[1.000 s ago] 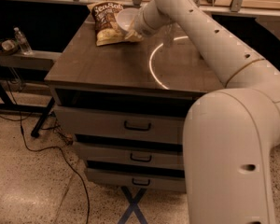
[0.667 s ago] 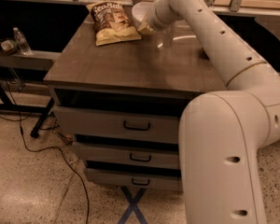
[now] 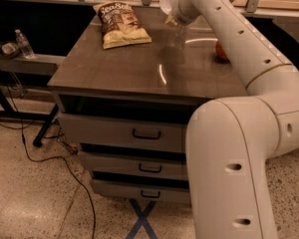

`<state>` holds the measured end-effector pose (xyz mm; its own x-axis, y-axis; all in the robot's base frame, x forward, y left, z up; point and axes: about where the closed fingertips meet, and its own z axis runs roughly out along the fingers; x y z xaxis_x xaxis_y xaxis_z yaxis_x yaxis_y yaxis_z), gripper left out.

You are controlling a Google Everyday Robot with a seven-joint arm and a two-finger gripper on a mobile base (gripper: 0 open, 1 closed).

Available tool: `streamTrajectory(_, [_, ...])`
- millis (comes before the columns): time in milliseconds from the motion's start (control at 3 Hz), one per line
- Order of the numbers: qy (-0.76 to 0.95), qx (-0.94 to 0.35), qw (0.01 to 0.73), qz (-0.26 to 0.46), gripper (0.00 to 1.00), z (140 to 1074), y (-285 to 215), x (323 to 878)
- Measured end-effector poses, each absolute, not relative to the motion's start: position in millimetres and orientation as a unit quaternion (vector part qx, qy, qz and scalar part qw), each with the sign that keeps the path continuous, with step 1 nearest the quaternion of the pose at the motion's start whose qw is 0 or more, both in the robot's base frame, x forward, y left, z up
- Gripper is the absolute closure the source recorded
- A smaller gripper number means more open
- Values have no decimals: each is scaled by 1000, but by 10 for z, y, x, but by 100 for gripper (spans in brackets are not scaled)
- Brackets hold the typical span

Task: Move white bowl near redbull can

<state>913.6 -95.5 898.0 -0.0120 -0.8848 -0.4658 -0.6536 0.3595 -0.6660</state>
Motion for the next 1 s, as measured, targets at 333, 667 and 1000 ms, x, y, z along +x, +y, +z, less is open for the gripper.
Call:
streamTrajectory(333, [718,-541,412,-152,97,8847,-1174,9222])
streamTrajectory(667, [728,-535,397,-160,74,8764,-1274,9269])
streamTrajectory(1000, [733,-541,383,-154,51,8638,-1261,9280])
